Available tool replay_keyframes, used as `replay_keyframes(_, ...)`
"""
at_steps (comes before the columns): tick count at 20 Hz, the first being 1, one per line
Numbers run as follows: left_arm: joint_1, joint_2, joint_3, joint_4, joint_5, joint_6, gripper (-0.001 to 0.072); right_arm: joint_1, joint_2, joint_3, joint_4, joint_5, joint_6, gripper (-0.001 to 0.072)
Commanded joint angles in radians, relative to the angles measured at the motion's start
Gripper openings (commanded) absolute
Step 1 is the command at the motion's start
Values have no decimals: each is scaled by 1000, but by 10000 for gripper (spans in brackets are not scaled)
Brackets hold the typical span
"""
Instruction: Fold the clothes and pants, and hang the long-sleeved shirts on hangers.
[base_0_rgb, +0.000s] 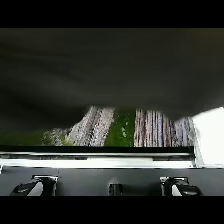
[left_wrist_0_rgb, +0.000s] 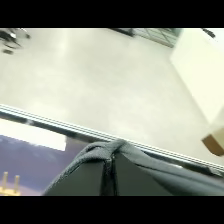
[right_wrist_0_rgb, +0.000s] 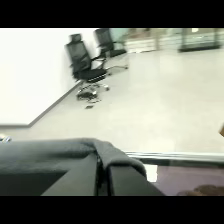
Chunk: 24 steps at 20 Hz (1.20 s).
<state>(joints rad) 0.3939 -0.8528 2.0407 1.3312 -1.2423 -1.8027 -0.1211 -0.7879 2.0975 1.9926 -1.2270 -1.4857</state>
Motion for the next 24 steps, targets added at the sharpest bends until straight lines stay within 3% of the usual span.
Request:
replay_keyframes(1, -4, -3, -33, 41, -9, 48, 15, 1, -31, 9, -89, -37, 134, 37)
replay_keyframes(5, -20, -125, -182, -134, -53, 180, 16, 1, -249, 5, -74, -238, 143, 37)
replay_keyframes(7, -71, -217, -263, -138, -48, 221, 16, 1, -367, -39, -64, -279, 127, 37)
replay_keyframes(10, -150, -409, -357, -136, -9, 297, 16, 1, -538, -134, -61, -256, 73, 37)
replay_keyframes(16, -221, -865, -341, -130, 228, 301, 15, 1, -931, -163, -79, -51, 4, 37)
replay_keyframes(20, -229, -1100, -202, -131, 230, 311, 15, 1, -1077, -163, -74, 72, 8, 37)
replay_keyframes(24, -225, -1122, -157, -115, 188, 380, 15, -1, -1093, -161, -134, 27, 8, 37)
